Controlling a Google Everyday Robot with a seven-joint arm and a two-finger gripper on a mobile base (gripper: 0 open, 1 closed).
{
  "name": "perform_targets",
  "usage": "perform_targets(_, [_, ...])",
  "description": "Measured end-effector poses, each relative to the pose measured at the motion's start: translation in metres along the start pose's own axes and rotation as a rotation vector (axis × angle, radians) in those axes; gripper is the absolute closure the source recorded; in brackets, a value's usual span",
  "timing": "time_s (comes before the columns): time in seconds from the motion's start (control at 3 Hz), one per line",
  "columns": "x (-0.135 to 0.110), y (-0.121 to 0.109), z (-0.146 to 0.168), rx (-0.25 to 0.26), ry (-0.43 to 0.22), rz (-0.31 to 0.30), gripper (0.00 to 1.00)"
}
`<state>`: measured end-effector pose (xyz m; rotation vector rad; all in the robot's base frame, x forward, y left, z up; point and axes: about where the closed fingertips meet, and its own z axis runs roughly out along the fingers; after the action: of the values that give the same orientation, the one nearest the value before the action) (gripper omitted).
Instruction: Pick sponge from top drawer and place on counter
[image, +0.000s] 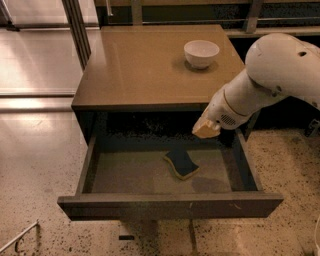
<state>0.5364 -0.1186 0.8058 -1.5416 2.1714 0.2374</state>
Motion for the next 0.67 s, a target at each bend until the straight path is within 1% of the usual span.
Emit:
perform_targets(0.33, [0.0037, 0.0, 0.0065, -0.012, 0.003, 0.006, 1.0])
perform_targets(0.67, [0.0085, 0.0018, 0.0136, -0.036, 0.017, 0.013, 0.82])
